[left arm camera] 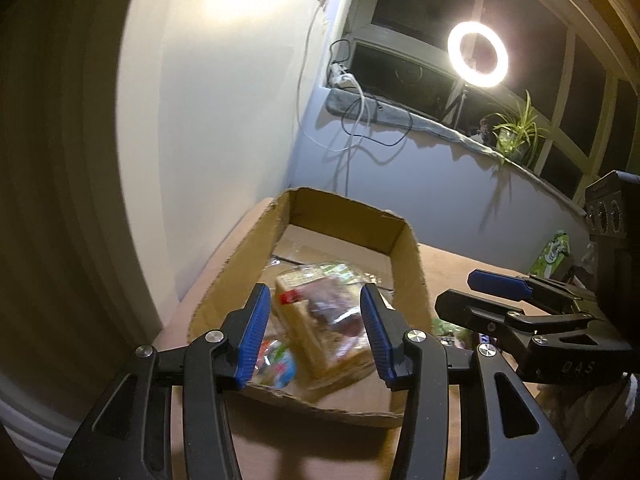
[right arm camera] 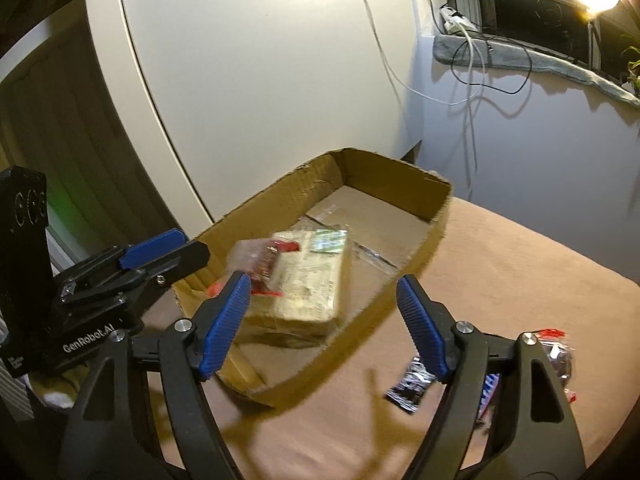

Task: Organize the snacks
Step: 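Open both grippers over the box and withdraw toward the snacks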

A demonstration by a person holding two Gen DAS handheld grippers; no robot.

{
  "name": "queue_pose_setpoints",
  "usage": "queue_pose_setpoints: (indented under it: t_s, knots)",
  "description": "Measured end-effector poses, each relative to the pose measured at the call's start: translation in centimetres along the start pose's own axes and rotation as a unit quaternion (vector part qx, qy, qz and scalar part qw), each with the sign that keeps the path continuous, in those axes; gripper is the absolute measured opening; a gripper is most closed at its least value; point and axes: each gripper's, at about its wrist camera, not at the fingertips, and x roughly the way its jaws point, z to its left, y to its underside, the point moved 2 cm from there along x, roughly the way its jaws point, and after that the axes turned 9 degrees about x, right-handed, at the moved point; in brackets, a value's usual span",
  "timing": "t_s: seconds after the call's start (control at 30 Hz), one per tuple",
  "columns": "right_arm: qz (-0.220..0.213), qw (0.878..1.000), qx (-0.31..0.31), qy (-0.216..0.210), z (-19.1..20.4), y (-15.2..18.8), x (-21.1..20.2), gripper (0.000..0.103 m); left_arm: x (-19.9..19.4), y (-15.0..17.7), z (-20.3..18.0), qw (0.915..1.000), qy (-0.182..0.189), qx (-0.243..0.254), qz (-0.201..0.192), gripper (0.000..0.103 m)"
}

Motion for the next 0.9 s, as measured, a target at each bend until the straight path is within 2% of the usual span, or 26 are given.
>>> queue_pose_setpoints:
  t_s: [0.23,0.5,0.9]
  knots:
    - [-0.009,1.000,0.009,0.026,-3.4,0.5,-2.5,0.079,-0.1,-0.3,-3.3,0.9992,0.025,0.031,-0.001,0.046]
    - [-0.015,0.997,0.036,0.066,-9.0,1.6,-5.3,0.079,0.5,0.1,-8.1,0.9954,0.061,0.073,0.012,0.046]
    - [0.015,0.989,0.085,0.121,-17.5,4.4,-6.7,0.079,3.3,1.3,-15.8,0.9844,0.105,0.128,0.057,0.045]
